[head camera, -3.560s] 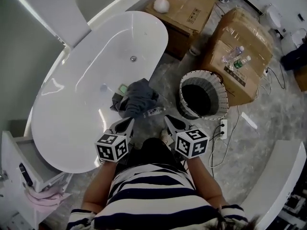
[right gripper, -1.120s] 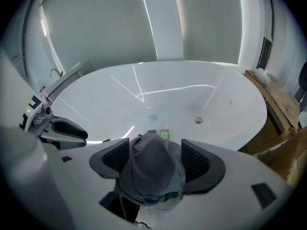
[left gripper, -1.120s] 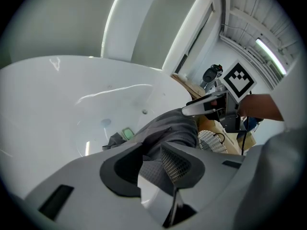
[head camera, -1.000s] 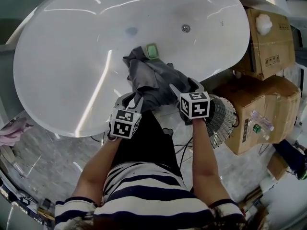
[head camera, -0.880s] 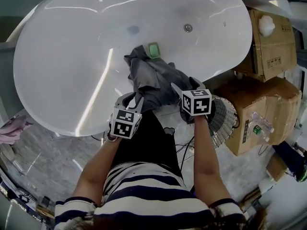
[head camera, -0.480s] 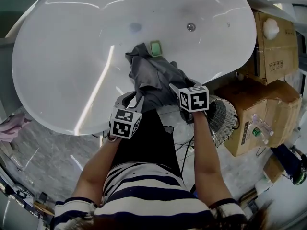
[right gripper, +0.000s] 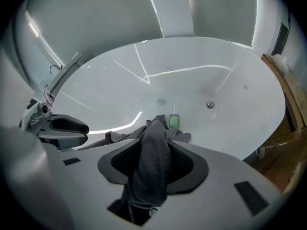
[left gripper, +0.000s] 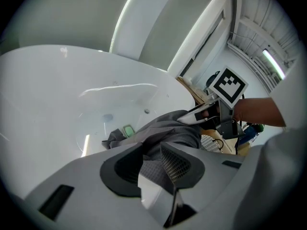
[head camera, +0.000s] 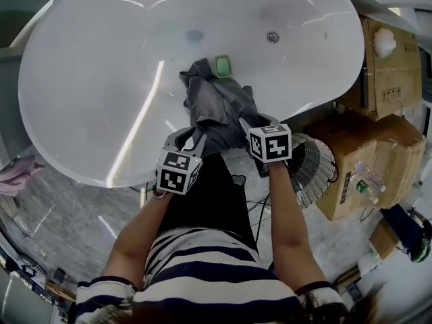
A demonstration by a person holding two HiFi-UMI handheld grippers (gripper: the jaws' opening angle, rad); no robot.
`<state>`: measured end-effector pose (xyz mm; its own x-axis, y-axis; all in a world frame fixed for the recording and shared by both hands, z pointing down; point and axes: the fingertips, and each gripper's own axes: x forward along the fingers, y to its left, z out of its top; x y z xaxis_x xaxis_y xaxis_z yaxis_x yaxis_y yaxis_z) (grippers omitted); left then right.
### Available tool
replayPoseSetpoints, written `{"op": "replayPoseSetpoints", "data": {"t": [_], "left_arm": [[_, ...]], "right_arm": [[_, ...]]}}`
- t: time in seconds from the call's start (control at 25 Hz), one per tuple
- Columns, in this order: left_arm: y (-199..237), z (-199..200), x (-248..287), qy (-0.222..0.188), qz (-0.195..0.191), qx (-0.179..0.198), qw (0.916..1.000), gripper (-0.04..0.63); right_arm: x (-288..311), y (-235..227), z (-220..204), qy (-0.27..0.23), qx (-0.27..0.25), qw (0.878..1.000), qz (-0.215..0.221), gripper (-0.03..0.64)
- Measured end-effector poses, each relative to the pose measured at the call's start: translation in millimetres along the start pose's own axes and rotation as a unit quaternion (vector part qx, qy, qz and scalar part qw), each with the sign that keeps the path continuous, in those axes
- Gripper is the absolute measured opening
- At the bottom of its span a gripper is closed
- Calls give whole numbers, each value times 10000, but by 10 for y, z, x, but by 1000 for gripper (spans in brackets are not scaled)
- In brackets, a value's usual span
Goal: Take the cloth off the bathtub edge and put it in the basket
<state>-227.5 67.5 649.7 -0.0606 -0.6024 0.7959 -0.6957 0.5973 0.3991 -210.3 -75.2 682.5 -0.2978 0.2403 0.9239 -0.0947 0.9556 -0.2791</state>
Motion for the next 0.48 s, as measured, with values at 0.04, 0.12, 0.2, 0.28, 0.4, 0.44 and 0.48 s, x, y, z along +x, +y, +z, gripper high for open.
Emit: {"op": "replayPoseSetpoints", "data": {"t": [0.04, 0.12, 0.2, 0.28, 0.4, 0.44, 0.48], "left_arm": [[0, -3, -9, -5, -6, -2, 10000, 121], [0, -5, -33, -16, -10, 0, 10000, 121], [-5, -1, -59, -22, -19, 0, 10000, 121], [-14, 2, -86, -19, -49, 2, 10000, 121], [-58, -8, -119, 19, -247, 70, 9997, 138], [-87, -17, -115, 68, -375, 114, 9992, 147], [-118, -23, -103, 125, -505, 169, 9985, 158]], "right_arm": [[1, 17, -1, -8, -23, 10000, -28, 175], [-4, 45, 6, -28, -103, 9999, -106, 149], [-24, 72, 16, -65, -215, 9996, -183, 124], [-52, 94, 21, -126, -295, 9992, -240, 107], [-99, 135, 14, -244, -267, 9990, -251, 95], [-116, 152, 9, -281, -232, 9991, -234, 93], [-133, 169, 3, -314, -199, 9991, -213, 92]]}}
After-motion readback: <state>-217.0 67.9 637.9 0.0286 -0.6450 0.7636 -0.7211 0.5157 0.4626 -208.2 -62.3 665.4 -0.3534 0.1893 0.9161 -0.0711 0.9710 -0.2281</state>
